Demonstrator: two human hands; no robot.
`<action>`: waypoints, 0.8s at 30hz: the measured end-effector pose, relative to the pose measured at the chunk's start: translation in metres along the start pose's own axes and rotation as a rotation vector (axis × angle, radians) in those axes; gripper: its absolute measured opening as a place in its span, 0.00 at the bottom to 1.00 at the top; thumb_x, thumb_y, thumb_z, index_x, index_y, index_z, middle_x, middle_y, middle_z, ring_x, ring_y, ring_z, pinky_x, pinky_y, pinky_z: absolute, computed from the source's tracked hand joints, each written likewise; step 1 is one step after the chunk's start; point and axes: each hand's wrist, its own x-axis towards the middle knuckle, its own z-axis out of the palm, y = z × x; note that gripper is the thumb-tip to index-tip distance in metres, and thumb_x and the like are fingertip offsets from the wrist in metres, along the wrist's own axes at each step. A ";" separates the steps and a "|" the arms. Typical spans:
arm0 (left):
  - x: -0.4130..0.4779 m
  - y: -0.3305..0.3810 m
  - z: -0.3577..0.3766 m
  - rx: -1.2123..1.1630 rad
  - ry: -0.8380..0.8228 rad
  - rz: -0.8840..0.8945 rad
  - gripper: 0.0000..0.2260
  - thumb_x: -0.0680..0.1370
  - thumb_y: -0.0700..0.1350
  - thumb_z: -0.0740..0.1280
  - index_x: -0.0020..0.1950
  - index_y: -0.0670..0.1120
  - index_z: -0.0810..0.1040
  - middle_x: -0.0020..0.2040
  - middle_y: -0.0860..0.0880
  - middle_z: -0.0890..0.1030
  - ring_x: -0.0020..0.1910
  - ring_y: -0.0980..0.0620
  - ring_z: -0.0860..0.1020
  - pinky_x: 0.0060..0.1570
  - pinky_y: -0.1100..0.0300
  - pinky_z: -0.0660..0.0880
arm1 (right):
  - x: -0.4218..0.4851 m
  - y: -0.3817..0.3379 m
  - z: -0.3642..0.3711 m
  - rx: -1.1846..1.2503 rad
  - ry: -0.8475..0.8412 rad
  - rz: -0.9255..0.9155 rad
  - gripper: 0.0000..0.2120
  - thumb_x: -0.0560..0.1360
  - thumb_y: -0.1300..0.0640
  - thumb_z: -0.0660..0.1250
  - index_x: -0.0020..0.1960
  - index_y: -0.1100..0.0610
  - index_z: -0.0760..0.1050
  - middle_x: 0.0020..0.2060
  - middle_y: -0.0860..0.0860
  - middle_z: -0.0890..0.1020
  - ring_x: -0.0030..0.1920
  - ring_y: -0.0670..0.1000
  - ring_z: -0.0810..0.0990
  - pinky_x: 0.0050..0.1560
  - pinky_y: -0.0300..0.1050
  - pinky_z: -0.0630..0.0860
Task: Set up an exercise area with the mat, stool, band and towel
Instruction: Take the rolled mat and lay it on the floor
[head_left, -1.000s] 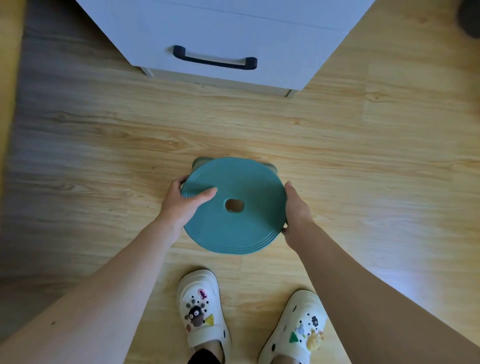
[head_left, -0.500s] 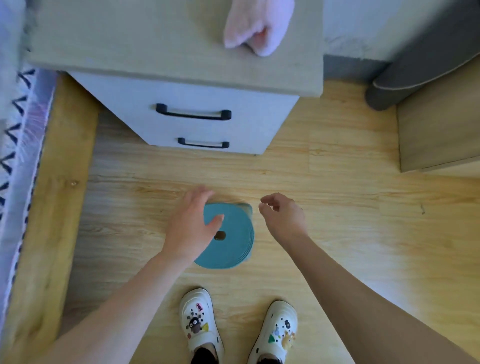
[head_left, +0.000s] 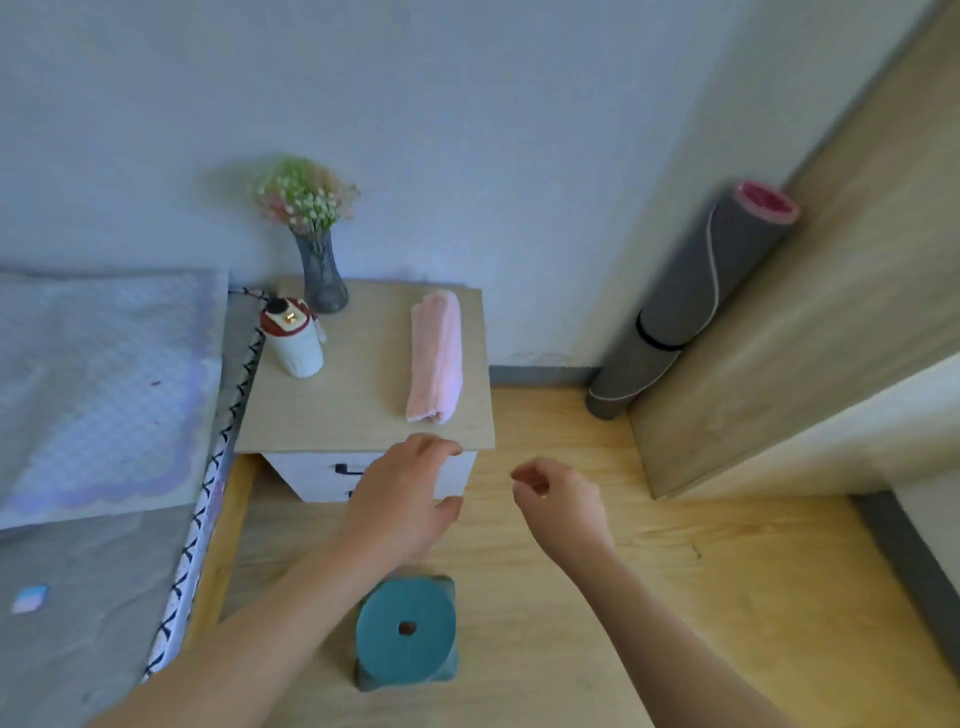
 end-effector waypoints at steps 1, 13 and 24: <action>0.000 0.016 -0.024 0.001 0.038 0.050 0.23 0.76 0.50 0.66 0.71 0.52 0.66 0.69 0.54 0.68 0.64 0.52 0.70 0.59 0.59 0.67 | -0.008 -0.015 -0.021 0.003 0.051 -0.036 0.10 0.76 0.55 0.64 0.55 0.50 0.80 0.47 0.44 0.83 0.49 0.47 0.80 0.49 0.42 0.77; 0.043 0.139 -0.110 0.011 0.114 0.353 0.23 0.76 0.49 0.66 0.71 0.53 0.66 0.70 0.54 0.68 0.67 0.53 0.67 0.61 0.62 0.64 | -0.039 -0.051 -0.159 0.036 0.301 -0.020 0.09 0.76 0.55 0.63 0.53 0.49 0.79 0.46 0.44 0.82 0.45 0.47 0.80 0.43 0.44 0.80; 0.179 0.256 -0.066 0.057 0.051 0.461 0.25 0.77 0.49 0.65 0.73 0.53 0.64 0.72 0.54 0.66 0.69 0.52 0.67 0.64 0.58 0.67 | 0.072 0.026 -0.288 0.063 0.401 0.037 0.09 0.77 0.56 0.63 0.53 0.48 0.79 0.47 0.45 0.81 0.46 0.48 0.81 0.46 0.45 0.81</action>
